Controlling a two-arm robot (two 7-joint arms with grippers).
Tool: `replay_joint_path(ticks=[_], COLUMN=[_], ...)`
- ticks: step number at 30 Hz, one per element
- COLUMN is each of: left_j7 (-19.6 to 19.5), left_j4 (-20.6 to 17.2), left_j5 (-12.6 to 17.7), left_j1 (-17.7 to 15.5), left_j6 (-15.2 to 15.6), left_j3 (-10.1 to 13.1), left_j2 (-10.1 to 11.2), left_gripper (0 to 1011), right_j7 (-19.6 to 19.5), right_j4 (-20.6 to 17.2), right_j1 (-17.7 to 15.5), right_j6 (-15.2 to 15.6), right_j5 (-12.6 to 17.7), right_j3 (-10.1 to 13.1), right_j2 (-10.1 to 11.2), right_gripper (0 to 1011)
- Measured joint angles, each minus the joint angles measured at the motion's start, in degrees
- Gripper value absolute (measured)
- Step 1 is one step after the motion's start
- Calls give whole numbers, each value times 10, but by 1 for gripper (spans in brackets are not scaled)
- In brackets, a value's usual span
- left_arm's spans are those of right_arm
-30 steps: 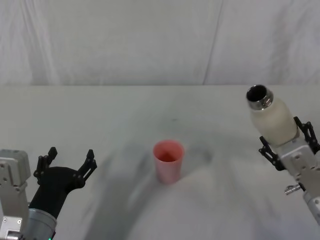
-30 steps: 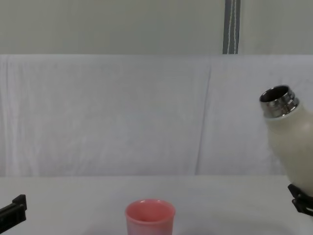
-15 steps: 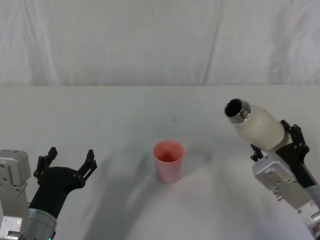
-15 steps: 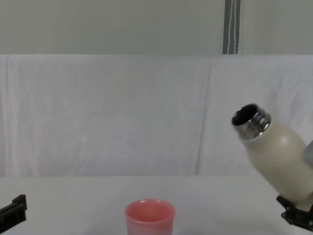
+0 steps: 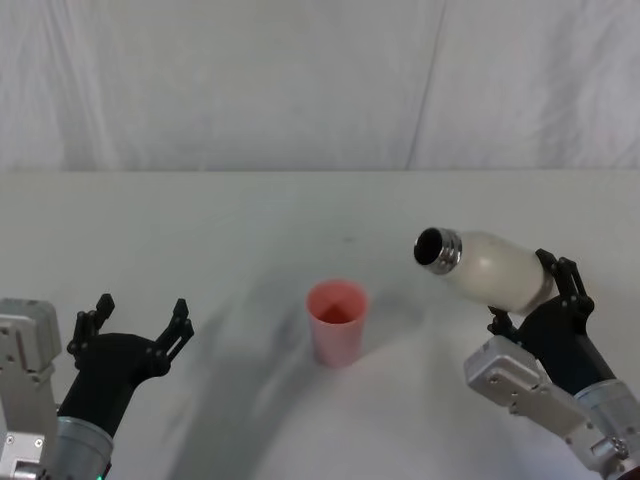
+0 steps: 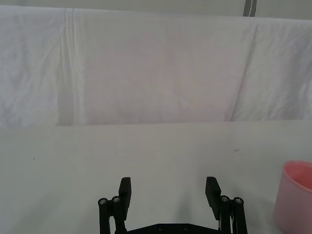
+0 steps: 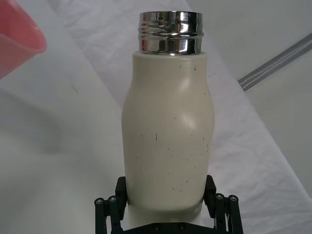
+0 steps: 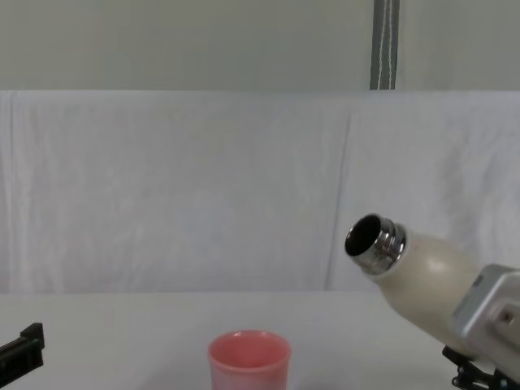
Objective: Grasp the thermos with one hand and pour water into the cup lid.
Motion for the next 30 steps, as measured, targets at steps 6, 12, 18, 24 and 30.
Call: replay_joint_path(ticks=[6,12,18,24,30], left_j7=[0,0,0,0,0], left_j4=[0,0,0,0,0], left_j5=[0,0,0,0,0], left_j1=[0,0,0,0,0], left_j6=[0,0,0,0,0], left_j3=[0,0,0,0,0], left_j2=[0,0,0,0,0], left_gripper=[1001,1001,1001,1001,1001], right_j7=[-11,-15,-17,-19,-23], right_j4=[4,10,21,31,39], right_j1=[3,9,20,32,42], right_j6=[7,14,19,23,26], right_j5=[-23,-36,-51,-68,-88], right_j3=[-9,-17,-28,-42,-55], right_j2=[5,6,6,10,18], right_gripper=[955,955,955,955,955])
